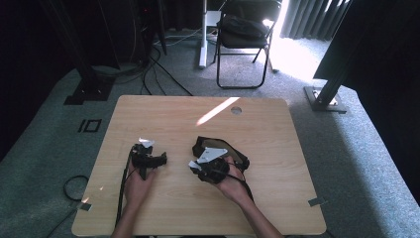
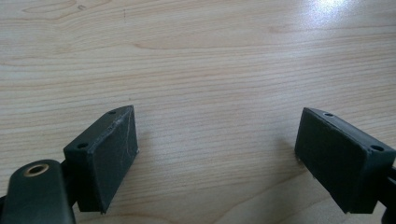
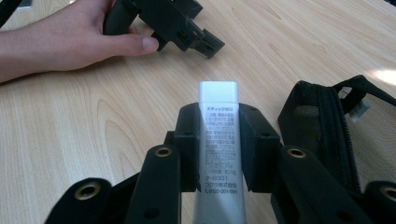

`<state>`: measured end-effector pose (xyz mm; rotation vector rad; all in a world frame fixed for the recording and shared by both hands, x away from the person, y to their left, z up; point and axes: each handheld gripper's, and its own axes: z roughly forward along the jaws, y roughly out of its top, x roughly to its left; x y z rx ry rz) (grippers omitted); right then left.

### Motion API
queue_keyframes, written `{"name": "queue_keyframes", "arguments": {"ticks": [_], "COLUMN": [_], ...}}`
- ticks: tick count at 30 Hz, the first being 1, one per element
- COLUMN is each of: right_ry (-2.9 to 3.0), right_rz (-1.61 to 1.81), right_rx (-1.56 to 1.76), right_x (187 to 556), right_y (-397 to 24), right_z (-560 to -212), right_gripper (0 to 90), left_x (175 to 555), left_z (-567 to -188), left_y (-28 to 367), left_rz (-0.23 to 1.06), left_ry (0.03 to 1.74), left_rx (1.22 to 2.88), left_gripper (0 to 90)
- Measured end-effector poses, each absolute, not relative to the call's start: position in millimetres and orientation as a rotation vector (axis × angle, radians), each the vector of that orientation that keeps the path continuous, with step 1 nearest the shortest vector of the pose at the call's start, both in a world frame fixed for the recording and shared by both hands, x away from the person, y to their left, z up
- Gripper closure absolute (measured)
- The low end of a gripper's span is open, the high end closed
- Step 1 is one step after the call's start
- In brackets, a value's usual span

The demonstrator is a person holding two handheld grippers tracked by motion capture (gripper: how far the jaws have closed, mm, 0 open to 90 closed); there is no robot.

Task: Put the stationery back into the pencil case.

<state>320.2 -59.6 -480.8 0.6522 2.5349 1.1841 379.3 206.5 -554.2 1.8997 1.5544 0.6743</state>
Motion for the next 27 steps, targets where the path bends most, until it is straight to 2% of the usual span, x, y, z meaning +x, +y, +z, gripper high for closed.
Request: {"name": "queue_keyframes", "arguments": {"ticks": [27], "right_ry": [2.491], "right_rz": [1.22], "right_rx": [0.672], "right_x": [320.6], "right_y": [-68.2], "right_z": [-469.9], "right_gripper": [71.3], "left_x": [379.2], "left_z": [-554.2], "left_y": [206.5], "left_rz": [0.674], "left_ry": [1.554], "left_rx": [1.9], "left_gripper": [13.4]}}
